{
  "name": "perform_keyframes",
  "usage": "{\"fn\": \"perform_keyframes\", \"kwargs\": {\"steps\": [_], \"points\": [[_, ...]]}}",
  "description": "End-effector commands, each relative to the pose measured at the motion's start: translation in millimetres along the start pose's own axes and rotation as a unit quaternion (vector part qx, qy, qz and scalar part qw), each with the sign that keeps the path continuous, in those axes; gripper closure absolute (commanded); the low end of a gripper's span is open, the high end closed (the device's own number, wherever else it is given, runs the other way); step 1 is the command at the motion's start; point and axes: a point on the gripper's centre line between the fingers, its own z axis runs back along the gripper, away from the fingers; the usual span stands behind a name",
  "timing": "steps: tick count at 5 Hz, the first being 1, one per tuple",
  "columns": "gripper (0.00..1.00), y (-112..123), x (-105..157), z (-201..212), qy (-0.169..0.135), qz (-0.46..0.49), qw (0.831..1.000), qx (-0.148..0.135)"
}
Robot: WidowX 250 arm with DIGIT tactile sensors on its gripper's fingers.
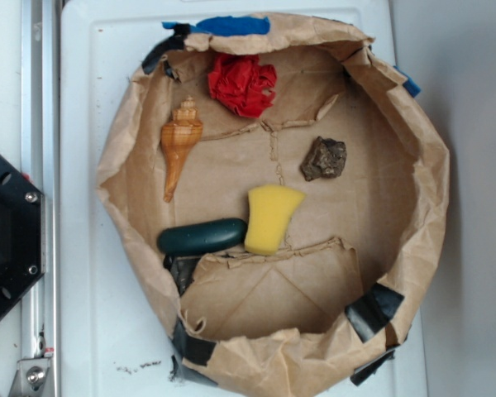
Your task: Grab the shell.
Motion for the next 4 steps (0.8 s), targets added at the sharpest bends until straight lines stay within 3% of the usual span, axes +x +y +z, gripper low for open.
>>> {"fn": "perform_keyframes", "kwargs": {"steps": [1,2,3,4], "points": [[0.0,0,0,0,0.0,0.0,1.0,0.0],[0.0,-9,44,-13,-0.032,0.04,0.998,0.037],[0.0,-5,70,-17,-0.048,0.074,0.995,0.049],[0.0,12,101,-34,-0.059,0.13,0.989,0.044]]}}
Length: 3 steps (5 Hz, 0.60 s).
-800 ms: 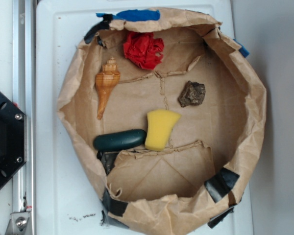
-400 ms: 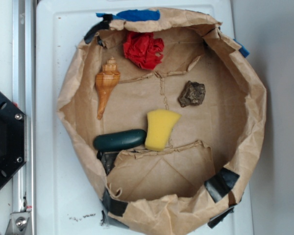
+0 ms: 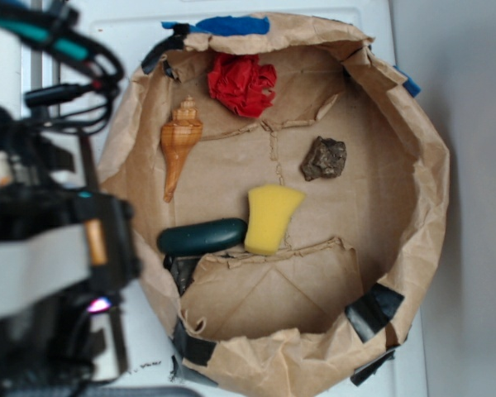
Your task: Grab the shell.
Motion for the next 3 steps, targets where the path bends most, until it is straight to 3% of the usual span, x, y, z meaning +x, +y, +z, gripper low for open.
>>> {"fn": "perform_keyframes", "kwargs": {"steps": [1,2,3], "points": [[0.0,35,44,-31,-0.016,0.2,0.979,-0.039],[0.0,51,38,-43,-0.022,0.317,0.947,-0.058],[0.0,51,38,-43,-0.022,0.317,0.947,-0.058]]}}
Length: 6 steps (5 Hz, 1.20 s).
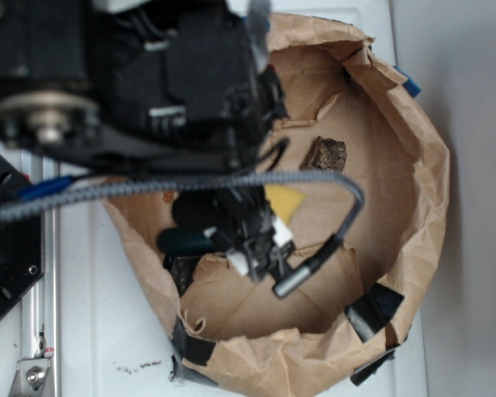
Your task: Grab the shell.
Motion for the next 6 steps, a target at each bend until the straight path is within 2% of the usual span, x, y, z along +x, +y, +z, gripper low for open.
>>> {"fn": "perform_keyframes", "kwargs": {"steps": [1,2,3,4,6], "points": [[0.0,10,7,10,-0.02,0.018,1.0,-0.012],[0.0,10,7,10,-0.02,0.018,1.0,-0.012],[0.0,9,34,-16,-0.007,0.118,0.993,-0.005],[0.0,19,53,-36,0.011,0.165,0.986,-0.011],[0.0,21,56,-46,0.007,0.183,0.983,-0.014]]}}
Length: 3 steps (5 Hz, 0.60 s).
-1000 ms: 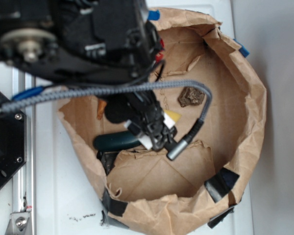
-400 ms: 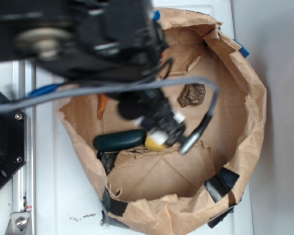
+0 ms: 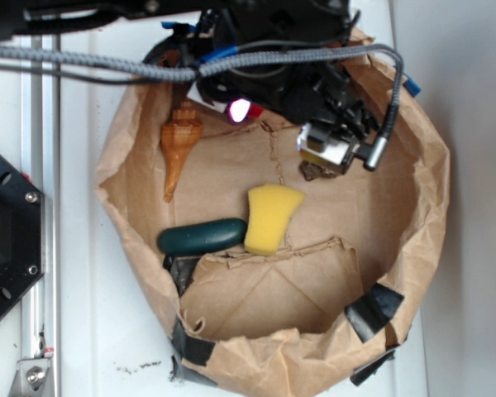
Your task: Grab the shell.
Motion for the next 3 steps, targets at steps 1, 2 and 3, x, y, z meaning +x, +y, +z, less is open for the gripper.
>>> {"fn": "perform_keyframes", "kwargs": {"steps": [1,2,3], "points": [[0.0,8,8,7,-0.014,0.013,1.0,-0.01],[0.0,8,8,7,-0.014,0.013,1.0,-0.01],[0.0,24,-6,-7,-0.02,-0.022,0.999,0.033]]}}
